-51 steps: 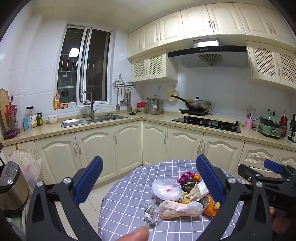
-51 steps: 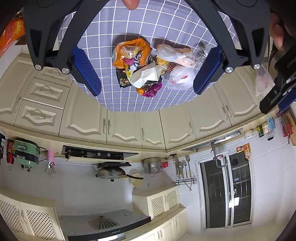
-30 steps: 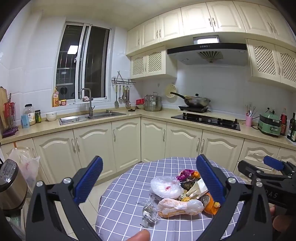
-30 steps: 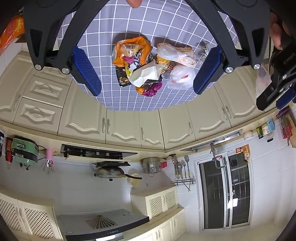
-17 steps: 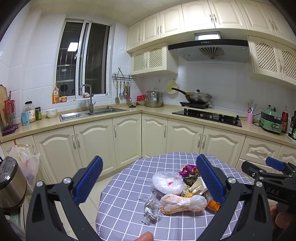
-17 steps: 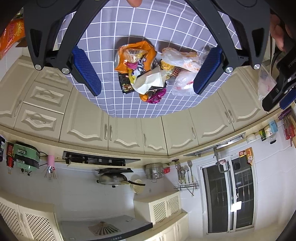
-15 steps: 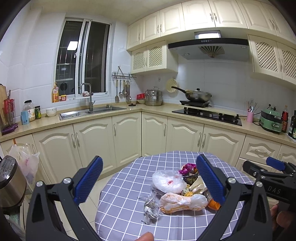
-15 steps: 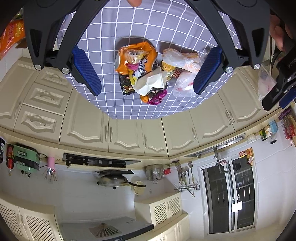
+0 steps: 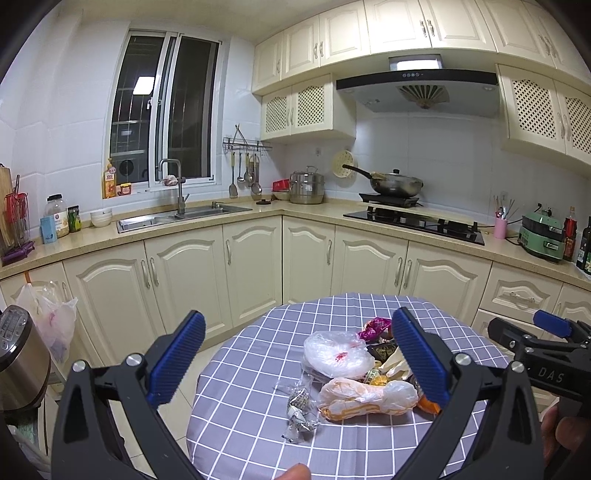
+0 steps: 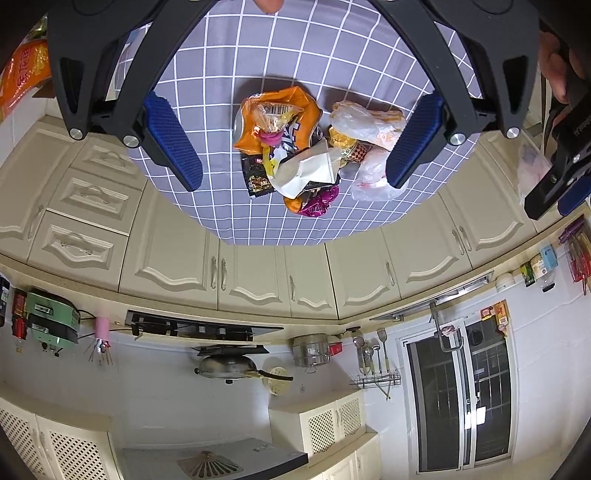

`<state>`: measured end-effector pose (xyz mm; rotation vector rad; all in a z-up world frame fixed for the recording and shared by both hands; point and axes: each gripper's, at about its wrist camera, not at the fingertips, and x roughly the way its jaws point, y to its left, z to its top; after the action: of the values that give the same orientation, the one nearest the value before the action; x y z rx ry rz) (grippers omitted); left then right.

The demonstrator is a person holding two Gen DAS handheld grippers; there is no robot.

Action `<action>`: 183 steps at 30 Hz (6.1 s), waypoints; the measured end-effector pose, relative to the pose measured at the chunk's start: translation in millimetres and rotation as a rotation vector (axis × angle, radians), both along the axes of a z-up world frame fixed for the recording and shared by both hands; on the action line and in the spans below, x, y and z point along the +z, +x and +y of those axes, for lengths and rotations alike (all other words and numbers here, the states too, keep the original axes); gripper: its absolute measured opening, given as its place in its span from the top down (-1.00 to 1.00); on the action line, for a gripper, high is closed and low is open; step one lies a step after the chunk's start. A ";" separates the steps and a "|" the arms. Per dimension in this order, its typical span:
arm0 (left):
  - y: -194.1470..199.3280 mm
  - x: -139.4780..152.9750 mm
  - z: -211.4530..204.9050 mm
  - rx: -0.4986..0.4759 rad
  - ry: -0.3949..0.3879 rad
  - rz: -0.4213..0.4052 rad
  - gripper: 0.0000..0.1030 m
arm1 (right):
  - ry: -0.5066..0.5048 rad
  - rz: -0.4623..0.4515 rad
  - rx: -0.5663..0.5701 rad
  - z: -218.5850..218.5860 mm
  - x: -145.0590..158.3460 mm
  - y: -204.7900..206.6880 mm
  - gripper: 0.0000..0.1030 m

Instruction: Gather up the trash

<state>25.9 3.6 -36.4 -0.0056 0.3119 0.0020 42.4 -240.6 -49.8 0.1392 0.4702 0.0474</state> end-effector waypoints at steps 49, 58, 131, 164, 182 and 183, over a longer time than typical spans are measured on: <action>89.9 -147.8 18.7 -0.065 0.003 0.434 0.27 | 0.010 0.254 0.134 -32.3 -69.8 76.6 0.84; 81.9 -144.5 14.4 -0.084 0.002 0.422 0.27 | -0.078 0.306 0.179 -10.8 -80.0 96.8 0.13; -42.3 -289.7 -507.0 -1.075 0.242 0.720 -0.77 | 0.626 0.500 -0.751 -425.0 -301.3 -194.5 -0.88; -12.4 -103.9 -309.3 -0.756 0.005 0.302 -0.82 | 0.303 0.243 -0.353 -260.5 -99.2 -74.3 -0.88; 34.4 -100.9 -98.5 -0.302 -0.080 0.261 -0.87 | 0.128 0.263 -0.010 -84.9 -73.2 15.2 -0.88; 37.9 -105.9 -87.3 -0.275 -0.087 0.270 -0.87 | 0.124 0.268 0.000 -79.3 -74.4 17.7 -0.88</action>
<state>63.8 -83.7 -142.3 -0.0492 0.5807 -0.2859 60.1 -319.9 -124.2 0.2690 0.7347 0.0585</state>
